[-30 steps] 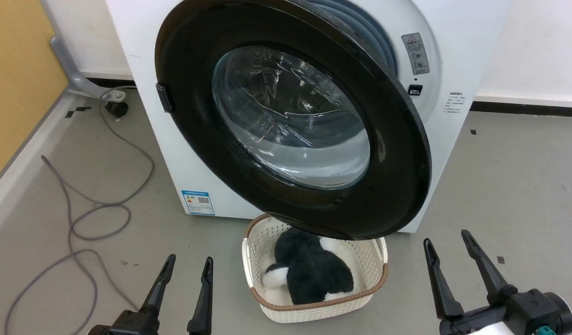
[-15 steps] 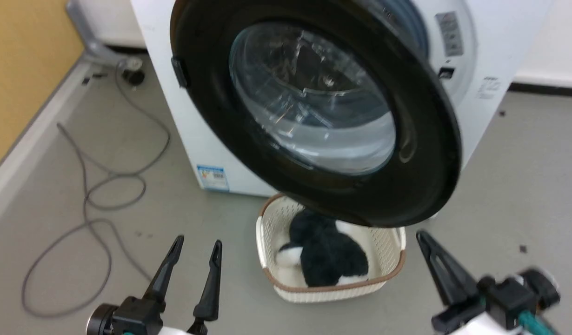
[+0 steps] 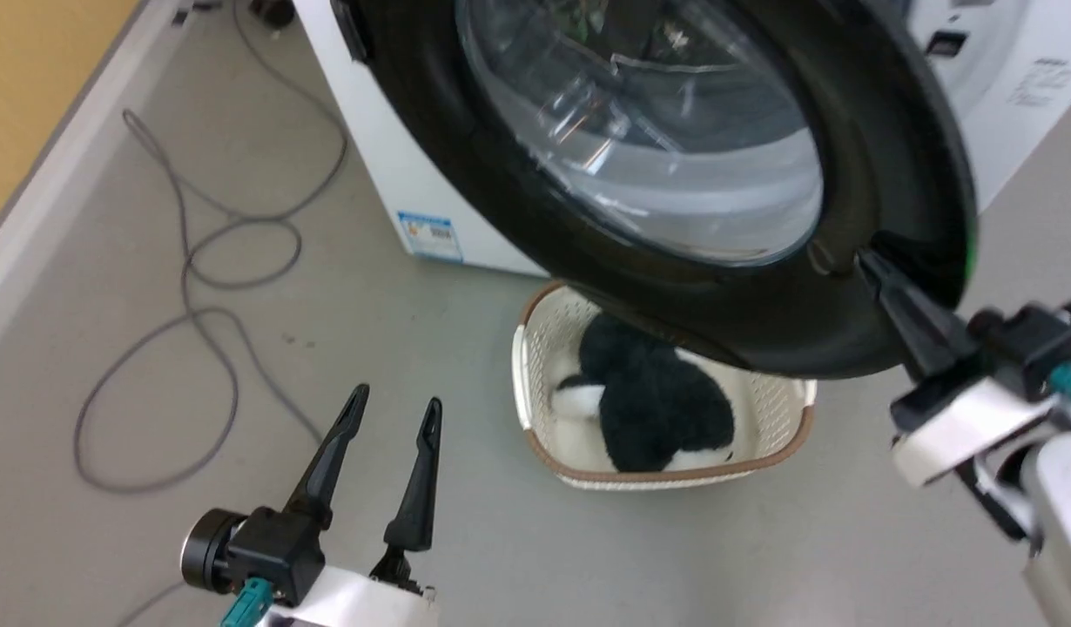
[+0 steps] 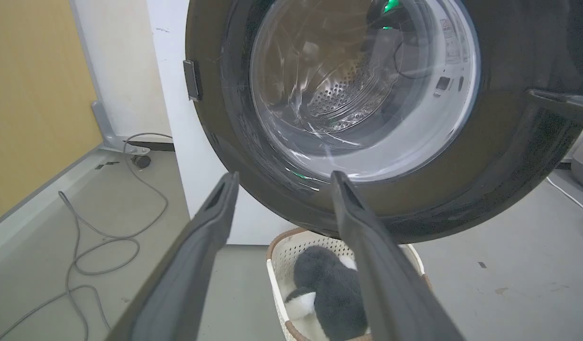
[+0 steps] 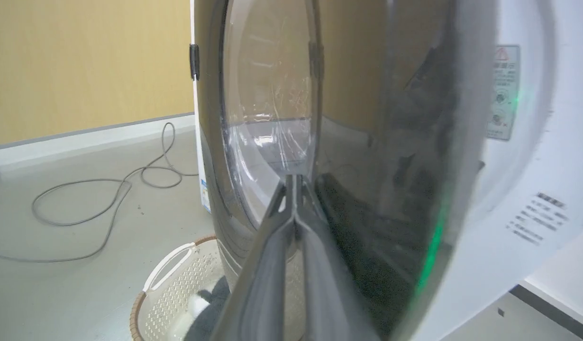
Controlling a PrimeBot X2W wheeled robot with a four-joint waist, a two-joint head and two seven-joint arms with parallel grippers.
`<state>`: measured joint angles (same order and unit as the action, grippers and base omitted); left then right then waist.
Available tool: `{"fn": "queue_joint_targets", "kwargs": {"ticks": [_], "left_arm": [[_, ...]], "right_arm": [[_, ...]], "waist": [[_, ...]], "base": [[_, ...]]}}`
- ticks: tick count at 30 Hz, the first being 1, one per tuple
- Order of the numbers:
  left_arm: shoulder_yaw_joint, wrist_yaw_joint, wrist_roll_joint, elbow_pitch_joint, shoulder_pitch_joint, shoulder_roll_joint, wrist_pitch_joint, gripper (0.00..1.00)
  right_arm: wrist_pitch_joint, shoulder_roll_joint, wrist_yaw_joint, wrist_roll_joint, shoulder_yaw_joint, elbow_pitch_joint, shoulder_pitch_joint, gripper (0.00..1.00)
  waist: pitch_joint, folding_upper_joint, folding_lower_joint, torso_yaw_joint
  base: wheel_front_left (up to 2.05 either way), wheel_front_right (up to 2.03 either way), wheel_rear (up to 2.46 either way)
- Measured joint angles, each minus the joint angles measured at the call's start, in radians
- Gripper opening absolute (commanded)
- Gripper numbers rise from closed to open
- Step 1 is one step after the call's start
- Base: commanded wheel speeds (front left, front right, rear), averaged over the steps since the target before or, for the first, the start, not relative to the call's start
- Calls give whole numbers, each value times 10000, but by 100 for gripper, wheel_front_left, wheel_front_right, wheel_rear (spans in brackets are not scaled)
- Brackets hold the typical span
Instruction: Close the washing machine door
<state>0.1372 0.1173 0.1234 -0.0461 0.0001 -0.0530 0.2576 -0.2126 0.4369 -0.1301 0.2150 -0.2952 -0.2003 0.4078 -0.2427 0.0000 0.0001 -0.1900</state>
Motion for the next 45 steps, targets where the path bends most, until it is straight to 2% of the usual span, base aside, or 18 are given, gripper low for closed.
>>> {"fn": "queue_joint_targets", "kwargs": {"ticks": [7,12,19,24,33,38,45], "left_arm": [[221,-13,115,23,-398,8,0,100],[433,-199,362,-4,-760,15,0,100],[648,-362,587,-10,-971,15,0,100],[721,-456,729,0,-1079,17,0,100],[821,-619,999,25,-1158,21,0,100],[752,-629,993,151,-1156,23,0,100],[424,-627,924,372,-926,27,0,100]], "right_arm": [[502,391,-27,798,15,-943,1446,0],[943,608,-25,1398,316,-1770,2564,0],[1208,878,-25,1593,775,-2872,4093,0],[1335,765,-44,1538,1344,-3722,4878,0],[1151,65,-121,784,1942,-4658,5277,0],[673,-19,-96,462,1881,-4786,5246,0],[54,-230,-17,449,1534,-4447,4143,0]], "waist": [[-676,0,0,-290],[-1126,0,0,-527],[-1654,0,0,-806],[-1840,0,0,-912],[-1861,0,0,-980],[-1534,0,0,-907],[-603,0,-1,-593]], "base": [[0,0,0],[0,0,0],[0,0,0],[0,0,0],[0,0,0],[0,0,0],[0,0,0]]}}
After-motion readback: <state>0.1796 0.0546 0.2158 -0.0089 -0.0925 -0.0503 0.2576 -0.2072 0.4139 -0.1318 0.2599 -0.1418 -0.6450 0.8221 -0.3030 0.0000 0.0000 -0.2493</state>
